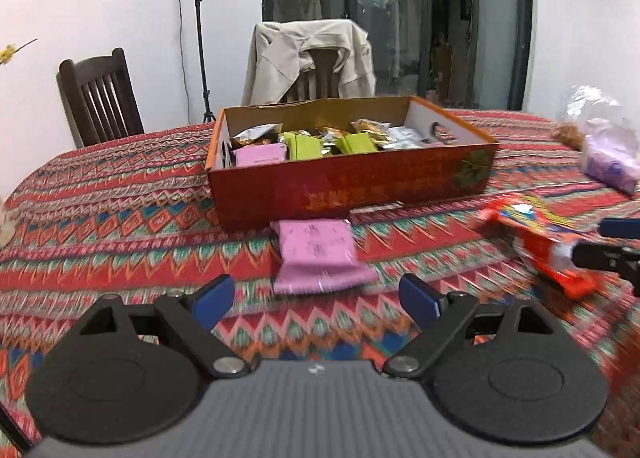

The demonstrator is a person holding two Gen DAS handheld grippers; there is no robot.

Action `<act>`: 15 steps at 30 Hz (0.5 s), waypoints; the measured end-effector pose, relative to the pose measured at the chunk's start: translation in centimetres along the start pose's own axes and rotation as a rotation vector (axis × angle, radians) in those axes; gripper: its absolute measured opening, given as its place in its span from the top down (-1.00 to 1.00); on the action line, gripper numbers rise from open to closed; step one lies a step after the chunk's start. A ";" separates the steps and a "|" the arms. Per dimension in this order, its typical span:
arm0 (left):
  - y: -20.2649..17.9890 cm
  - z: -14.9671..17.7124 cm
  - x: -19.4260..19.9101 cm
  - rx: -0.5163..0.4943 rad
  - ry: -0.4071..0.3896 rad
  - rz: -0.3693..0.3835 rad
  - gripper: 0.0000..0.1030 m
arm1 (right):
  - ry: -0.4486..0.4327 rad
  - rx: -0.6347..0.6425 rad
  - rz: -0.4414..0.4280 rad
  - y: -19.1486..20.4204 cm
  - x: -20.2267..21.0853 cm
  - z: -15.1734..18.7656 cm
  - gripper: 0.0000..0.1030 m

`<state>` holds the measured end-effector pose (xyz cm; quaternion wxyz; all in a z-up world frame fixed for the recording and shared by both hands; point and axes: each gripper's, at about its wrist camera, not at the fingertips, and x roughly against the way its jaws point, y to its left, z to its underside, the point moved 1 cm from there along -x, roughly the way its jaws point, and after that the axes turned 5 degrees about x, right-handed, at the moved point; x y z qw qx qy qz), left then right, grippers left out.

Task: Organize snacks
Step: 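Grasp the red-orange chip bag with the right gripper while the left gripper grasps a pink packet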

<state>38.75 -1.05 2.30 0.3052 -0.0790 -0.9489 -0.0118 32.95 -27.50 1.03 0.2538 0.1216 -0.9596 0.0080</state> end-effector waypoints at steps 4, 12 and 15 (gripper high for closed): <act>0.0 -1.6 -4.2 0.011 0.030 -0.019 -0.76 | 0.057 -0.026 0.016 -1.4 -4.2 -0.7 -0.70; 0.0 -1.5 -8.6 0.090 0.075 -0.001 -0.41 | 0.133 0.001 -0.009 -1.8 -8.5 -0.5 -0.68; -0.8 -1.3 -8.3 0.016 0.058 -0.018 -0.21 | 0.138 0.019 -0.005 -1.6 -8.6 -0.1 -0.45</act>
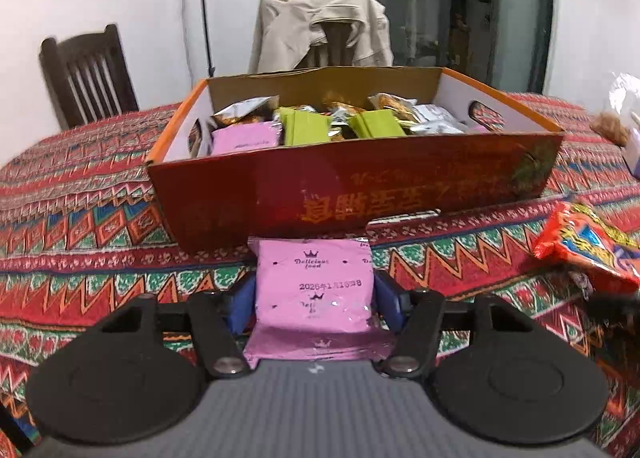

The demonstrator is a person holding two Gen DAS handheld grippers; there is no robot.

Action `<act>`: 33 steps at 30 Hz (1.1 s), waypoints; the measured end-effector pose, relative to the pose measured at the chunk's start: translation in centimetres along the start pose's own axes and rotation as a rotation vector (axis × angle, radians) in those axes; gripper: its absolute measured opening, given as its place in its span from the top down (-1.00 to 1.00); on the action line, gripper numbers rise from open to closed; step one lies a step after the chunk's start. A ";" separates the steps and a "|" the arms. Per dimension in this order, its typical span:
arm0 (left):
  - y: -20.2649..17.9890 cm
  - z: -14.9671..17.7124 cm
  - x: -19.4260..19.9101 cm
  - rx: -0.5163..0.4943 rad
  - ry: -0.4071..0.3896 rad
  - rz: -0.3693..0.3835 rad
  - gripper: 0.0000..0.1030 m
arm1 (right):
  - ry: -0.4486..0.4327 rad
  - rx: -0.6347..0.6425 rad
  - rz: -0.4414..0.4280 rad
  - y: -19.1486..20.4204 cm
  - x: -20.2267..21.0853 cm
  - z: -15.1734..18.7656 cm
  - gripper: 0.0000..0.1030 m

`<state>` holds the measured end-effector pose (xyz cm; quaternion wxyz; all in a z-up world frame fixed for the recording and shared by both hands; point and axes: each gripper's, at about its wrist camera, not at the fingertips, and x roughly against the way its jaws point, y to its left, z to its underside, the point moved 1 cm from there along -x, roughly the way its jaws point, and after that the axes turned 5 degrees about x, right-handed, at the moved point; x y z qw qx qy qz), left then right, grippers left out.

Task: Organize snacks
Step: 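Grasp the red-orange chip bag with the right gripper while the left gripper grasps a pink packet, then carry the chip bag and pink packet into the box and open both grippers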

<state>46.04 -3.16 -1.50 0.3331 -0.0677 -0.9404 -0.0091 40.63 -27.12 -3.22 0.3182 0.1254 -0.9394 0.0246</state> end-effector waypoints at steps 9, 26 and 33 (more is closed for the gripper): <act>-0.2 3.2 6.8 0.039 -0.011 0.023 -0.20 | -0.018 0.031 -0.039 1.1 2.1 0.6 -0.05; 2.3 10.8 21.6 0.203 -0.077 -0.015 -0.21 | -0.029 0.049 -0.166 6.9 13.3 7.9 -0.05; 2.4 10.7 22.7 0.206 -0.102 -0.010 -0.21 | -0.062 0.073 -0.168 7.8 15.1 7.4 -0.05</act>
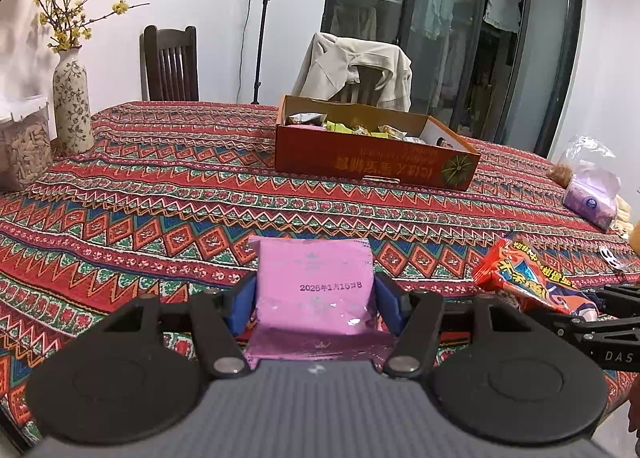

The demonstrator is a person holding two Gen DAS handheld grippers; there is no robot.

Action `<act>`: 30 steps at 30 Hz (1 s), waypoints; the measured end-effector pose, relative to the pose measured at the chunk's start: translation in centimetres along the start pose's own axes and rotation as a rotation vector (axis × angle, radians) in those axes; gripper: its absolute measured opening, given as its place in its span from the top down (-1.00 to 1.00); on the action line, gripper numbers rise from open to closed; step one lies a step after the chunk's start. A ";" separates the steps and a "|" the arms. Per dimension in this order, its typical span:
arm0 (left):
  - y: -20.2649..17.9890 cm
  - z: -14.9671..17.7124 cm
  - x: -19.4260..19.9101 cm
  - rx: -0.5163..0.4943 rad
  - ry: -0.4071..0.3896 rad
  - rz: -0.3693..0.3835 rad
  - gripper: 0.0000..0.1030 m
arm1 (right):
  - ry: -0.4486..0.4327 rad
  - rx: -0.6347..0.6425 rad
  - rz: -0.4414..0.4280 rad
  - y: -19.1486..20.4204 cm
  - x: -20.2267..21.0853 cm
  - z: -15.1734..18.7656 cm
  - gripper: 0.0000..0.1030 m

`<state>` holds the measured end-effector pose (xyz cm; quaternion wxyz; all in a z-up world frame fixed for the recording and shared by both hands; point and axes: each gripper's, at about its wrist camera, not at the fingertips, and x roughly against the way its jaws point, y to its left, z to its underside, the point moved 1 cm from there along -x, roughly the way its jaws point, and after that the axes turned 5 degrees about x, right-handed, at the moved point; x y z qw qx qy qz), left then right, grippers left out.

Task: Organize snacks
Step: 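Carry the chip bag and pink packet into the box and open both grippers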

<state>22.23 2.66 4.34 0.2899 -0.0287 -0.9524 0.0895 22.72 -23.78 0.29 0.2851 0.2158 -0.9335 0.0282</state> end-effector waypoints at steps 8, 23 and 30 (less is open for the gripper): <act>0.0 -4.2 -1.4 -0.015 -0.052 0.070 -0.21 | -0.011 -0.023 -0.014 -1.0 -0.7 -1.3 -0.05; -2.0 -20.3 -17.9 -0.065 -0.087 0.079 -0.21 | -0.131 0.022 -0.014 -11.1 -9.3 -20.8 -0.05; -2.1 -21.3 -27.7 -0.057 0.049 0.017 -0.21 | 0.039 0.056 0.068 -14.8 -22.1 -26.8 -0.05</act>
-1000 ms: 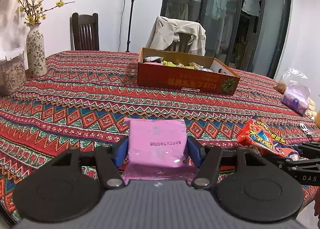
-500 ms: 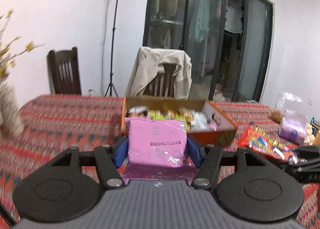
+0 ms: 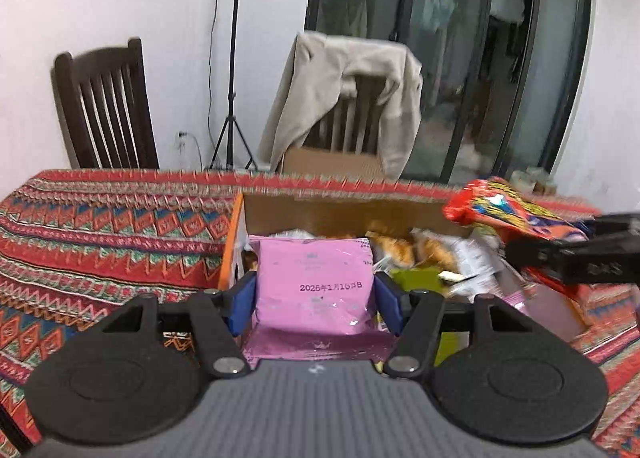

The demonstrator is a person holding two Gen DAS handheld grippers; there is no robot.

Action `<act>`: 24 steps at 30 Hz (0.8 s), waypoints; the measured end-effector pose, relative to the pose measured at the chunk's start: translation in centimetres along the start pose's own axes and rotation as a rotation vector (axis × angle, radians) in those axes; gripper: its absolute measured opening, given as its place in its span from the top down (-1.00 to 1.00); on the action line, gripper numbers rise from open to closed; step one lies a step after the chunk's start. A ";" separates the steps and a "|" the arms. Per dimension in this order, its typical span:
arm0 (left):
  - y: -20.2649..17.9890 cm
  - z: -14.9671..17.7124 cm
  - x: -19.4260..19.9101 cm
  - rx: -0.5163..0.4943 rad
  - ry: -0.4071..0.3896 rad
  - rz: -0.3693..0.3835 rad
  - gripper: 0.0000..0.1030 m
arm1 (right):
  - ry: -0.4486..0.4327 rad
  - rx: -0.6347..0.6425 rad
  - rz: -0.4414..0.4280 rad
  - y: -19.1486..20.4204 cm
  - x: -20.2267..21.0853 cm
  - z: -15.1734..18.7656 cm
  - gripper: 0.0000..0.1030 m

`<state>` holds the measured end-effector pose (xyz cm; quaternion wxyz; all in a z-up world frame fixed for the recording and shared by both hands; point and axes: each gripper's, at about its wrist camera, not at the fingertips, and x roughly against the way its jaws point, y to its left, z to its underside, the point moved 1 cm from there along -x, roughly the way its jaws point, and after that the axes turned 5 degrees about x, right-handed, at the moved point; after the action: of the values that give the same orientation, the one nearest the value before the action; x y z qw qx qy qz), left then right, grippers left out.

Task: Organize snacks
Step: 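Carry the chip bag and pink packet into the box and open both grippers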

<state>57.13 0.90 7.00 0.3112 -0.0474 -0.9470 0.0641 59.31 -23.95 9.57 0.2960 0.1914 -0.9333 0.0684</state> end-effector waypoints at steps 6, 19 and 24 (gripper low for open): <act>0.3 2.1 -2.6 -0.047 0.046 -0.013 -0.29 | 0.149 0.000 0.041 -0.3 -9.3 0.5 -0.05; 0.5 0.3 0.4 -0.046 0.020 -0.002 -0.52 | 0.150 0.033 0.012 1.4 -9.0 0.9 -0.36; 0.2 -1.0 4.4 -0.063 0.002 0.007 -0.58 | 0.096 0.045 0.036 0.6 -4.0 -0.3 -0.36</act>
<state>54.18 1.72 10.35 0.3102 -0.0604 -0.9481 0.0354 62.21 -22.09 7.53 0.3350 0.1778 -0.9195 0.1035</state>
